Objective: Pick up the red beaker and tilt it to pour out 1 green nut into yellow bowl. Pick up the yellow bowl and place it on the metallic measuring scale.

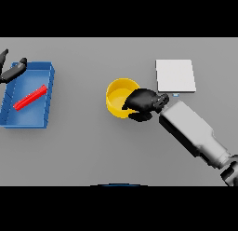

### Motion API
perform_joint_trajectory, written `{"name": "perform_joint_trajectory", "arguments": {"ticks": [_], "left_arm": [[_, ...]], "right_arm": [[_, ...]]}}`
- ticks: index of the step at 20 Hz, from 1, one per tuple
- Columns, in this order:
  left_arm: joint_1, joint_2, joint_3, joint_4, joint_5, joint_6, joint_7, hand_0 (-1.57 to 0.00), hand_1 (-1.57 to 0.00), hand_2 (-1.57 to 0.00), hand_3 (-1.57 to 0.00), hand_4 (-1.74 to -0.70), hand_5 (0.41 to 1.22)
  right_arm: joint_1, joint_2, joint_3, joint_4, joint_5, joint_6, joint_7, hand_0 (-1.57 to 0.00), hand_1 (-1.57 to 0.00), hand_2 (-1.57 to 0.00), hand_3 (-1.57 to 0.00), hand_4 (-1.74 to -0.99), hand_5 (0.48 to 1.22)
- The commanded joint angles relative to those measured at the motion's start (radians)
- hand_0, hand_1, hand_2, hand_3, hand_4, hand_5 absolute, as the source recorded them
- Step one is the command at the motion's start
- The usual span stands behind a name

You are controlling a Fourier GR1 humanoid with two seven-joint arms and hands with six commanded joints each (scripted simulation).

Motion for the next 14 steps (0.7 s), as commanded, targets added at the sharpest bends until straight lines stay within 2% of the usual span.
{"name": "perform_joint_trajectory", "arguments": {"ticks": [1,2,3,4,7,10,14], "left_arm": [[0.007,-0.002,-0.003,-0.003,0.000,-0.001,-0.008,0.00,0.00,0.00,0.00,-0.79,0.707],[0.000,0.001,-0.002,0.000,-0.001,-0.004,-0.001,0.00,0.00,0.00,0.00,-0.79,0.709],[-0.010,-0.004,-0.004,0.007,-0.005,-0.001,0.009,0.00,0.00,0.00,0.00,-0.78,0.712],[-0.010,0.000,-0.006,-0.004,-0.006,-0.001,0.008,0.00,0.00,0.00,0.00,-0.78,0.711],[-0.005,-0.007,-0.006,0.000,-0.003,0.002,0.008,0.00,0.00,0.00,0.00,-0.78,0.712],[-0.014,-0.006,-0.003,0.015,-0.007,0.001,0.003,0.00,0.00,0.00,0.00,-0.78,0.703],[0.010,0.008,-0.009,-0.024,-0.010,0.007,0.003,0.00,0.00,0.00,0.00,-0.77,0.707]], "right_arm": [[-0.002,-0.001,0.006,-0.006,0.002,0.009,0.002,-1.11,-1.09,-1.07,-0.88,-1.578,1.113],[0.007,-0.009,0.005,-0.018,-0.005,0.016,-0.001,-1.21,-1.19,-1.13,-0.97,-1.611,1.135],[-0.003,0.010,0.005,-0.006,-0.007,0.022,0.026,-1.28,-1.27,-1.19,-1.03,-1.637,1.152],[-0.009,0.009,0.004,-0.004,-0.015,0.037,0.027,-1.34,-1.33,-1.25,-1.07,-1.658,1.166],[-0.010,-0.010,-0.001,-0.018,-0.034,0.053,0.013,-1.45,-1.45,-1.33,-1.17,-1.698,1.193],[-0.013,-0.014,-0.005,-0.041,-0.041,0.056,0.033,-1.51,-1.51,-1.39,-1.20,-1.719,1.207],[-0.021,-0.062,-0.041,-0.127,-0.079,0.121,0.068,-1.55,-1.54,-1.46,-1.16,-1.732,1.215]]}}
